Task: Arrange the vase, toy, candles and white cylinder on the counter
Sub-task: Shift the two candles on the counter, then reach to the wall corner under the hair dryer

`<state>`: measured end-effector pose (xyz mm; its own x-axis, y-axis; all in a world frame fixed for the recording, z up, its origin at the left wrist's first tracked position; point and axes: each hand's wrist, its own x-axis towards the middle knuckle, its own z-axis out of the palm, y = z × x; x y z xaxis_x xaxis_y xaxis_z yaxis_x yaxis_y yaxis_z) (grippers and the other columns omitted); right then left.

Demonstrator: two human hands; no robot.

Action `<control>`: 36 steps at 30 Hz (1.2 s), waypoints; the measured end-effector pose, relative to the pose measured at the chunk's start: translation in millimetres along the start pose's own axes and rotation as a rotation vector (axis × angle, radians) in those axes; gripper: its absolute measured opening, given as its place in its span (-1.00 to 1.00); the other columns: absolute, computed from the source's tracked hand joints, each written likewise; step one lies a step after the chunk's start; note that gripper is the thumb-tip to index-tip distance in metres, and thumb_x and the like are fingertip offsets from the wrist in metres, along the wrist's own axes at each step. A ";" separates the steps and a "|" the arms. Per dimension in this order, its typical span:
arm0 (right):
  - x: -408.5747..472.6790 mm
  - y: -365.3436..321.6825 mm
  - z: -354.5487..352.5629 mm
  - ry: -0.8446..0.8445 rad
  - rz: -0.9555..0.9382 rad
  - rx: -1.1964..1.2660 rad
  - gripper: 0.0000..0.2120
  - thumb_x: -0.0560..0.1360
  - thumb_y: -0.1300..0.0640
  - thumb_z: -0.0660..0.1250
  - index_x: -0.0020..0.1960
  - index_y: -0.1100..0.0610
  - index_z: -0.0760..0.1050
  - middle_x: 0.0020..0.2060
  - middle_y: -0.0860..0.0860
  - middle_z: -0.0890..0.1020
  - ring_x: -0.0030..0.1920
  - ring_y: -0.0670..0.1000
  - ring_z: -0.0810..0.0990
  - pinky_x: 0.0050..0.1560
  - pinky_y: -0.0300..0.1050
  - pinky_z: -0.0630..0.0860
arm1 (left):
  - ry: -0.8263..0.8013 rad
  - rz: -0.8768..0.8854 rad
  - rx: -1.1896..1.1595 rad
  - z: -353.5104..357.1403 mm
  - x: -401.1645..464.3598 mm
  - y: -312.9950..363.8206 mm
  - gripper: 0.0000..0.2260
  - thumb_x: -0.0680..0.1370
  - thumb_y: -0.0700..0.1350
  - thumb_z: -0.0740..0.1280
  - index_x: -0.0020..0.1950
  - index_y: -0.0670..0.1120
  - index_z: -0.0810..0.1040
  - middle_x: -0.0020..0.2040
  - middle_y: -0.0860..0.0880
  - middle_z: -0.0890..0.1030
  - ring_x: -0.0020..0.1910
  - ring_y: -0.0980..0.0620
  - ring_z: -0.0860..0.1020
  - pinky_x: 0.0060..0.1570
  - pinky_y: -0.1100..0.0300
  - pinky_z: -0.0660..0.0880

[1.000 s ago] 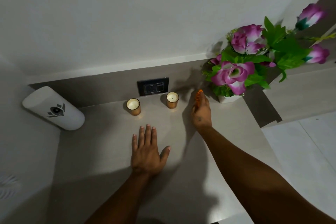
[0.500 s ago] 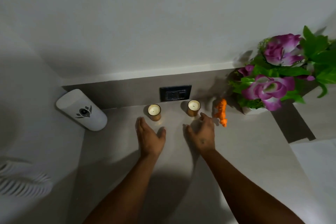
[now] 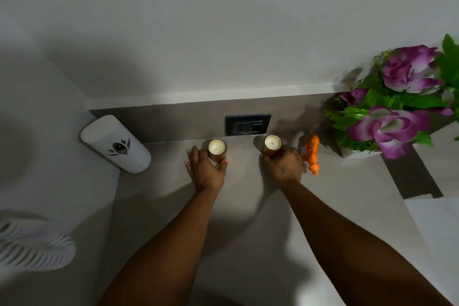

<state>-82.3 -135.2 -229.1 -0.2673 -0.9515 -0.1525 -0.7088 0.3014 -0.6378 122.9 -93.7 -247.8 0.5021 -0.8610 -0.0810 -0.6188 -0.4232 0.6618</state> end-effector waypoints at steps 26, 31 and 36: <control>-3.8 10.1 0.8 -0.005 -0.047 0.007 -0.52 0.34 -0.16 0.50 0.15 0.09 0.57 0.03 0.09 0.61 0.03 0.14 0.58 0.05 0.03 0.55 | -0.071 0.042 0.100 -9.6 -7.0 -3.8 -0.32 0.55 0.14 0.45 0.52 -0.18 0.32 0.64 -0.17 0.15 0.64 -0.14 -0.06 0.60 -0.13 -0.10; -10.7 8.1 -2.2 -0.043 -0.019 0.017 -0.41 0.34 -0.14 0.54 0.26 0.09 0.50 0.13 0.10 0.59 0.15 0.15 0.53 0.20 0.12 0.52 | -0.087 0.086 0.170 -14.4 -16.9 -11.0 -0.22 0.57 0.25 0.36 0.60 -0.16 0.16 0.65 -0.16 0.12 0.65 -0.12 -0.05 0.62 -0.09 -0.07; -96.7 24.0 7.2 -0.059 -0.291 -0.174 -0.38 0.53 -0.28 0.23 0.45 0.04 0.29 0.37 0.11 0.39 0.35 0.17 0.33 0.35 0.12 0.29 | -0.120 0.244 0.437 -28.6 -40.1 -44.4 -0.24 0.61 0.39 -0.03 0.65 -0.09 0.02 0.67 -0.10 0.04 0.65 -0.08 -0.11 0.62 -0.07 -0.10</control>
<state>-68.8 -36.4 -235.1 -0.0026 -0.9996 -0.0298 -0.8519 0.0178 -0.5234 147.5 -32.3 -252.6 0.2546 -0.9649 -0.0645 -0.9170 -0.2621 0.3007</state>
